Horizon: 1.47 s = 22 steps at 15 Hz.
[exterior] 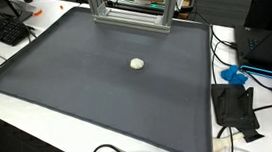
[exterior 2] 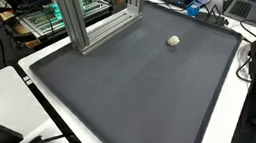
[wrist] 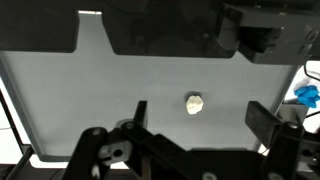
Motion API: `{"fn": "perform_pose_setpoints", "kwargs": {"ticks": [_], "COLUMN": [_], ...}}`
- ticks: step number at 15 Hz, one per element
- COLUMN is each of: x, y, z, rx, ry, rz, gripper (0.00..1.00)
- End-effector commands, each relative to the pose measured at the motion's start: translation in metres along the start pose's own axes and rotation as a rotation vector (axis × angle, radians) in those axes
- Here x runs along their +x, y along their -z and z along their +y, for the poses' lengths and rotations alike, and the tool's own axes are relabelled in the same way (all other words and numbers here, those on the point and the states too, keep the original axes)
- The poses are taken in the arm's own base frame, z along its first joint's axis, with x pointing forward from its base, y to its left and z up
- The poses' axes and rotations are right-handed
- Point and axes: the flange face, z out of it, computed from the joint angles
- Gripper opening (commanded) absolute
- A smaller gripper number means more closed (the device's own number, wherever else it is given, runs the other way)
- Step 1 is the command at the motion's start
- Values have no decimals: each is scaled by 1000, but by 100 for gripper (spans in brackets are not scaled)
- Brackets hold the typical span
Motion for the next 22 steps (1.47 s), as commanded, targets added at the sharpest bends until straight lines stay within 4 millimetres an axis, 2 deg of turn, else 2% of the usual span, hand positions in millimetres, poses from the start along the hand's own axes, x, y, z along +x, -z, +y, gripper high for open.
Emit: {"fn": "perform_pose_setpoints", "kwargs": {"ticks": [1,4,9,22], "x": [-23,-34,-45,-48], "y": [-6,-14,-21,-34], "z": [-30,-49,-66,-73], "rx": [30,38,46,13], "ry": [9,24,52,76], "rz": [-1,-21,-41,-72], "gripper": [100,100,100,100]}}
